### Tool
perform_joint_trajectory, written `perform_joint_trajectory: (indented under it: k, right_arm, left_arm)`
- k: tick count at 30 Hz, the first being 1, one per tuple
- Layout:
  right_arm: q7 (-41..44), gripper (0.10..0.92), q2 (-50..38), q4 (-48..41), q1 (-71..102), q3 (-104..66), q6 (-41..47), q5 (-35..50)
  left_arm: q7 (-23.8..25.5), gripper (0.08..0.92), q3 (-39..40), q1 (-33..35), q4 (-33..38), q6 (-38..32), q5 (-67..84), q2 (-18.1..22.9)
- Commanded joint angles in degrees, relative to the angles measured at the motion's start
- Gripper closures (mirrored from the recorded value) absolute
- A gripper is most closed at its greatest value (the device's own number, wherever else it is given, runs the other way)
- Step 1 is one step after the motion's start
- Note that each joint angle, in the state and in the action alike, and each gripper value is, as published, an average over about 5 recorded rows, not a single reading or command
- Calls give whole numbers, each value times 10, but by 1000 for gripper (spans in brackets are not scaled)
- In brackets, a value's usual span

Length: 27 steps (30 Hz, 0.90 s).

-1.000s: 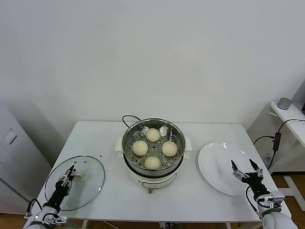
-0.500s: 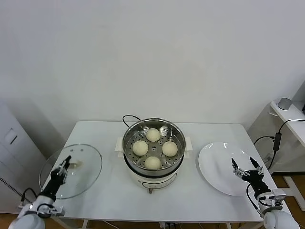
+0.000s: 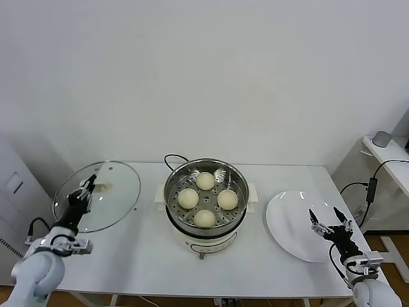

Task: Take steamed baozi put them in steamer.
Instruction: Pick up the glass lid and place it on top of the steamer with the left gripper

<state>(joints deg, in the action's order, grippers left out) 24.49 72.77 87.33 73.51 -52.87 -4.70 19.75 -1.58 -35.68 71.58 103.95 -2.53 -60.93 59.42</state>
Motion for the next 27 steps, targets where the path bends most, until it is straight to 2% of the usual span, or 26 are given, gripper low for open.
perform_joint_trajectory:
  k: [1,10,18,27]
  right_arm:
    - [-1,203,-2,5,-1,1,1,0]
    - [-5,203,-8,9,-1,2,4,0]
    - [-7,203,-9,10,-4,6,7,-1]
    - [-7,203,-5,8,-5,7,7,-1]
  left_arm:
    - [98,890,156,-57,130,200,11,-47]
    - [146,890,286,-129,160,333,-55,-26]
    - [169,890,366,-170,146,379,-116,17]
    - [166,890,417,-204,107,367,-147,66]
